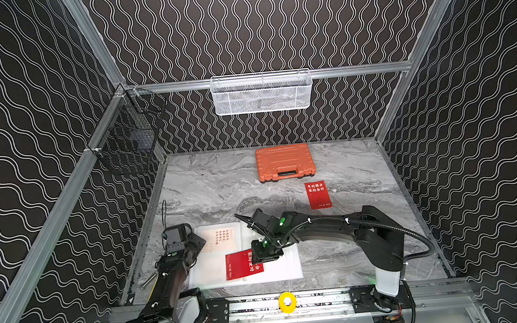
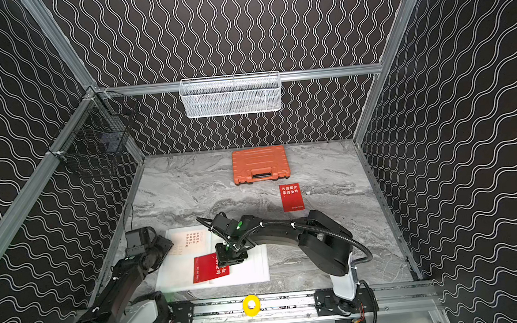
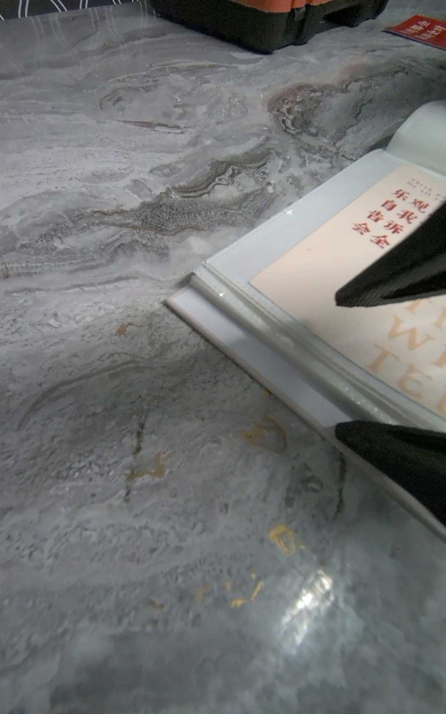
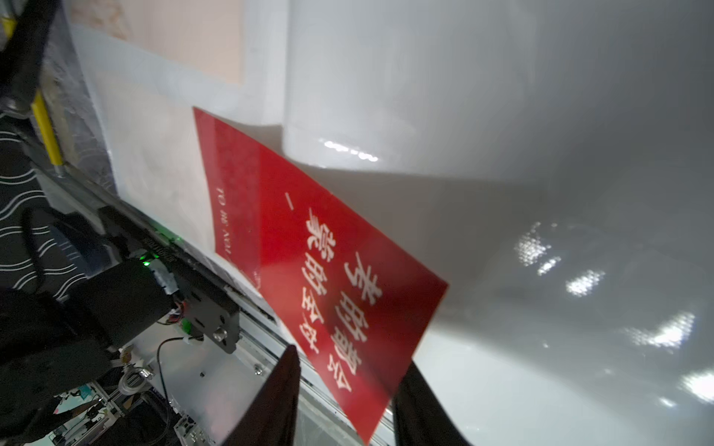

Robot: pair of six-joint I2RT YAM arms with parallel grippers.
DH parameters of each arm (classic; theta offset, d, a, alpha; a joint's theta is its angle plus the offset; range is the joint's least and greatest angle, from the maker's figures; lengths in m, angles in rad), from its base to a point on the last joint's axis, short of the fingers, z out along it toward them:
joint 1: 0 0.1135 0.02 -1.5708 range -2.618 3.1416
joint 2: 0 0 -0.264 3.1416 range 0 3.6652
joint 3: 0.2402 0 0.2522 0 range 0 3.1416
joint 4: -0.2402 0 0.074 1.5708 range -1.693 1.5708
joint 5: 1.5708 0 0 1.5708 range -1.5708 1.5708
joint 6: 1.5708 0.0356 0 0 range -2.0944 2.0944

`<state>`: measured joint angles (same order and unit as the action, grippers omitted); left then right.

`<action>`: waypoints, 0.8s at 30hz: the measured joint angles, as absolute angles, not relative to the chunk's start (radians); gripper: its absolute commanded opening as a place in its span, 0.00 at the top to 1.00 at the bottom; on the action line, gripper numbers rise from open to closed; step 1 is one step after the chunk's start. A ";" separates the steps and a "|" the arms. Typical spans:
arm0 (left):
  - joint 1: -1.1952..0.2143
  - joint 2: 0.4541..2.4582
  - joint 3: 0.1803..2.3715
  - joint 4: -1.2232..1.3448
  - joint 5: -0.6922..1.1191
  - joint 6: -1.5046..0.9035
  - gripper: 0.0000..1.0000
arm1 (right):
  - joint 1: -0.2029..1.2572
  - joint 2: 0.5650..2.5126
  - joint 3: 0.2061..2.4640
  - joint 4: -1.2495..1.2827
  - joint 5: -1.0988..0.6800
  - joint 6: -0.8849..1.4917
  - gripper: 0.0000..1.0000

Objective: Place the photos into the photo albums
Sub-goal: Insert the photo into the photo album.

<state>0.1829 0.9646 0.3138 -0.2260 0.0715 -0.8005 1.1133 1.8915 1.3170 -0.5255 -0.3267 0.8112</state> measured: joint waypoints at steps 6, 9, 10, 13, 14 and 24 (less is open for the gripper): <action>0.183 0.963 0.314 -0.227 0.072 -0.796 0.47 | 1.115 1.943 1.365 -0.524 -0.348 0.799 0.61; 0.183 0.966 0.314 -0.226 0.074 -0.785 0.47 | 1.117 1.974 1.389 -0.523 -0.369 0.792 0.61; 0.183 0.967 0.314 -0.225 0.075 -0.785 0.47 | 1.118 1.983 1.397 -0.522 -0.376 0.788 0.61; 0.183 0.969 0.314 -0.222 0.076 -0.784 0.47 | 1.126 2.010 1.429 -0.520 -0.395 0.772 0.62; 0.183 0.969 0.314 -0.222 0.076 -0.782 0.47 | 1.130 2.017 1.438 -0.517 -0.402 0.770 0.62; 0.183 0.966 0.314 -0.225 0.083 -0.778 0.47 | 1.142 2.093 1.518 -0.502 -0.453 0.748 0.63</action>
